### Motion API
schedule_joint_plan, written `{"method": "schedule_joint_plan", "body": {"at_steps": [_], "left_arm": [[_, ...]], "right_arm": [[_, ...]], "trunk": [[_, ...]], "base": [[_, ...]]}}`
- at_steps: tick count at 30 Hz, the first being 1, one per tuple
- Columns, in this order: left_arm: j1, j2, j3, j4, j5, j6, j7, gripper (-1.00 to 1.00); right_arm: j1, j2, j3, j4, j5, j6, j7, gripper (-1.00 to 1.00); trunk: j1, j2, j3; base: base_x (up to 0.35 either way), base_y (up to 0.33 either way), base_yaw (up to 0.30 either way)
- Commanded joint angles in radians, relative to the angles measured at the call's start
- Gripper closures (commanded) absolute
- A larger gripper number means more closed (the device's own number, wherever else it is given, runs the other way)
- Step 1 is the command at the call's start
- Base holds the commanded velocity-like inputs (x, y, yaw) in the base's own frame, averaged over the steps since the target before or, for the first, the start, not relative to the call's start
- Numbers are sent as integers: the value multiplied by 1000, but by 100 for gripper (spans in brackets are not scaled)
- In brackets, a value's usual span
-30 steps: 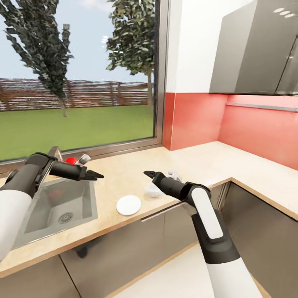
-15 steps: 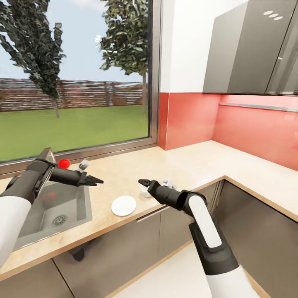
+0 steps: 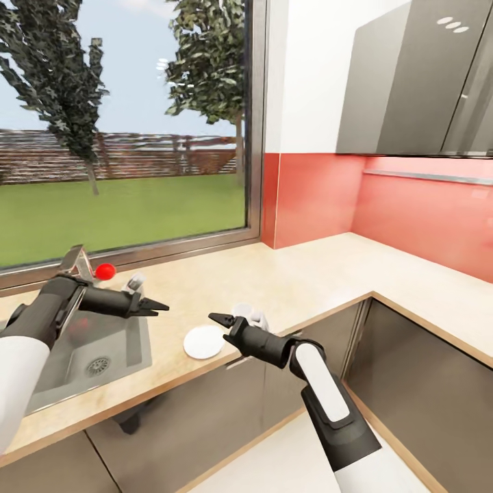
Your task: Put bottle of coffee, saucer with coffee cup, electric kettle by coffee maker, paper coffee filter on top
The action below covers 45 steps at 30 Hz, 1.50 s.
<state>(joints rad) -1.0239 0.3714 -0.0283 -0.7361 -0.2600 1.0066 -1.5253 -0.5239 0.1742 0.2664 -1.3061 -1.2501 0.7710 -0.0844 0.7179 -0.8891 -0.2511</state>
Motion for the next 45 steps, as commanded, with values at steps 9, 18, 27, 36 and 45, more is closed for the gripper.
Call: {"method": "schedule_joint_plan", "body": {"at_steps": [9,18,27,36,45], "left_arm": [[19,-10,-2,-1,-6,12,88,-100],[27,-79,-7,16,-5,14,111,-100],[58,-80,-6,24,-2,12,110,-100],[76,-80,-5,26,-5,12,111,-100],[107,-80,-5,24,-6,12,109,-100]], "right_arm": [[-1,0,-1,46,-11,1,-9,-100],[-1,0,0,144,-9,1,-30,-100],[-1,0,0,150,-9,1,-29,-100],[-1,0,0,151,-10,1,-29,-100],[-1,0,-1,154,-11,1,-29,-100]], "trunk": [[0,-1,-1],[0,-1,-1],[0,-1,-1],[0,-1,-1],[0,-1,-1]], "base": [[122,0,0],[1,0,0],[118,0,0],[65,0,0],[76,0,0]]}}
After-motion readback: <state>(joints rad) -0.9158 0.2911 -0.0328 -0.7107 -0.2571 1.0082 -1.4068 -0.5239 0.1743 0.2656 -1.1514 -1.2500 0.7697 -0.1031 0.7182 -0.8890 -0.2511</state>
